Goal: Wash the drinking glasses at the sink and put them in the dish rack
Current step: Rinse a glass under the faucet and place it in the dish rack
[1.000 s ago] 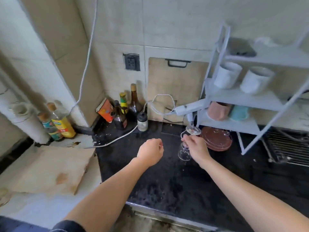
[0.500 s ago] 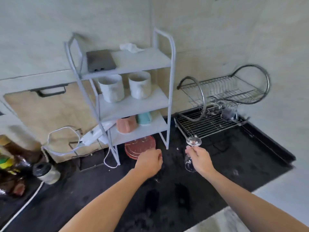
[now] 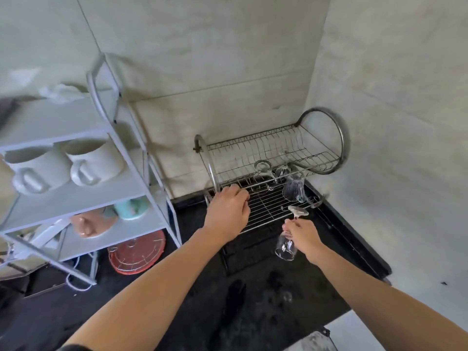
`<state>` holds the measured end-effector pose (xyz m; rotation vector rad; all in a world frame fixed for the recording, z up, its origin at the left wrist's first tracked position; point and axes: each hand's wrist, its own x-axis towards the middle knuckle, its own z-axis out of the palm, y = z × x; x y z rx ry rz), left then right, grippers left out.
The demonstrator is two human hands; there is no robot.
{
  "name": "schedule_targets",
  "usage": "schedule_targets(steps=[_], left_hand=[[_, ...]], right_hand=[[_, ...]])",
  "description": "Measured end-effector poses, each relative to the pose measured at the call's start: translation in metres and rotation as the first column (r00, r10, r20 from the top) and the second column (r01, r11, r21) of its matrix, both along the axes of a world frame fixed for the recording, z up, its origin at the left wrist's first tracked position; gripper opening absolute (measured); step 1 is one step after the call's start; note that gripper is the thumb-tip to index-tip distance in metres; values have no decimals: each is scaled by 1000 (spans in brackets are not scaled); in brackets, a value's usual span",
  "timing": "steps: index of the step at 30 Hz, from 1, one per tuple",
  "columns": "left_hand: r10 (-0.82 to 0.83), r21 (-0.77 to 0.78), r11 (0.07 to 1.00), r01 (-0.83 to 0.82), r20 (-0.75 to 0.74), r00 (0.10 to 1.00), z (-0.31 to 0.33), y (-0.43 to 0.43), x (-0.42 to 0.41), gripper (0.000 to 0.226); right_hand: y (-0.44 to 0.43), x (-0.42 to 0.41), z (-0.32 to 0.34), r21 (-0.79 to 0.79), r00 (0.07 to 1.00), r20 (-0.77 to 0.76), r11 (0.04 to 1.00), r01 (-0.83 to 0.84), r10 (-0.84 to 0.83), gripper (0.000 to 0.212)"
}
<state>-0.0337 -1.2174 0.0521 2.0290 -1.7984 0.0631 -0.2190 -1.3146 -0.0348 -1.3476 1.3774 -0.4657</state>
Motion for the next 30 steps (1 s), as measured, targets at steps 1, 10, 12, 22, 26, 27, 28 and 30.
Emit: schedule_targets(steps=[1,10,12,22,26,27,28,30], left_hand=[[-4,-18,1000,5,31,1000,2,-11,-3,22],[157,231,954,-191,156,975,-26,-80,0,42],[172,199,957,-212,200,965,-36,-81,2,43],[196,43,976,-216,277,941,-57,-84,3,42],[216,10,973,-229,298,930,-60,-86,1,42],[220,9,972,-233,303,927,-60,-86,0,43],[223,10,971,-238,311,924,-60,-86,-1,43],[232,10,969,-248,322,918,-59,-85,-2,42]], right_hand=[[-12,1,1,81,999,17,996,42,-44,22],[-96,32,-12,129,987,6,979,157,-159,29],[-108,46,-22,-21,993,-69,996,90,-91,30],[-151,92,-70,-110,975,-218,994,29,-52,18],[-153,91,-87,-241,980,-199,970,-26,-23,27],[-153,88,-92,-267,978,-207,963,-35,-21,19],[-156,87,-95,-236,983,-185,971,-30,-14,11],[-157,84,-90,-226,986,-169,973,-47,8,13]])
